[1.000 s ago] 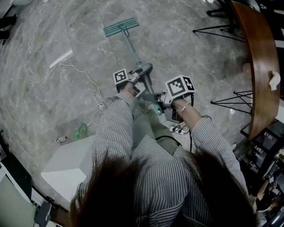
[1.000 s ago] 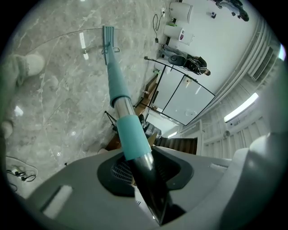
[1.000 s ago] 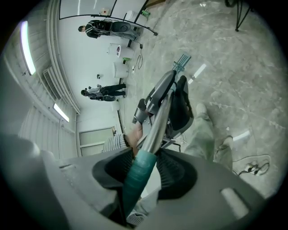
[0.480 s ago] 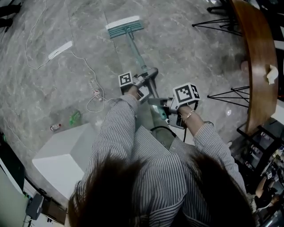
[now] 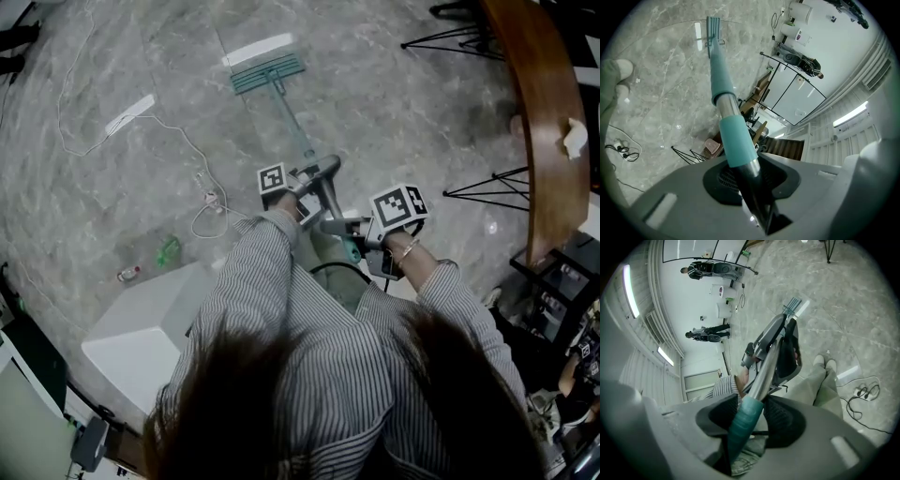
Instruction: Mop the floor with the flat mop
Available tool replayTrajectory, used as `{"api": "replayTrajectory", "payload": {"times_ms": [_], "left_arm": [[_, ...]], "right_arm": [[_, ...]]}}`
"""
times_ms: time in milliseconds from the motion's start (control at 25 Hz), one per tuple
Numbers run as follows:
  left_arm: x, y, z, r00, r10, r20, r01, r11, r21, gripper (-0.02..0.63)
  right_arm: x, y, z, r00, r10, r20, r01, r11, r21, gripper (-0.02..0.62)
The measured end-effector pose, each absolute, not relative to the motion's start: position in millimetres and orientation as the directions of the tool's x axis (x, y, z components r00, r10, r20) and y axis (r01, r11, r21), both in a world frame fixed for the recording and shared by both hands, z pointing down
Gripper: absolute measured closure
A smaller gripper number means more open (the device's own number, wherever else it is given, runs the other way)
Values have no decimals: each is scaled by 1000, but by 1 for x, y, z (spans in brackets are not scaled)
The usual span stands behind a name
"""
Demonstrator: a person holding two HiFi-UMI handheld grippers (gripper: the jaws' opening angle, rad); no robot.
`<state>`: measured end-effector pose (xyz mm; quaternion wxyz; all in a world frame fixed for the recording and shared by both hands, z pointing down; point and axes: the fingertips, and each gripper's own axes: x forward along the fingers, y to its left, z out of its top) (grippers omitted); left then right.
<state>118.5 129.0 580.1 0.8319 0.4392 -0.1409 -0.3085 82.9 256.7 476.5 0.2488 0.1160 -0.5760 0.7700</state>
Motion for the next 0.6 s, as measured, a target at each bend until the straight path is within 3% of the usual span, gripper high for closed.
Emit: {"api": "replayTrajectory", "payload": {"times_ms": [600], "left_arm": [[117, 130, 581, 769, -639, -23, 374, 420, 827, 518]], "right_arm": [[81, 257, 475, -851, 245, 465, -514, -203, -833, 417]]}}
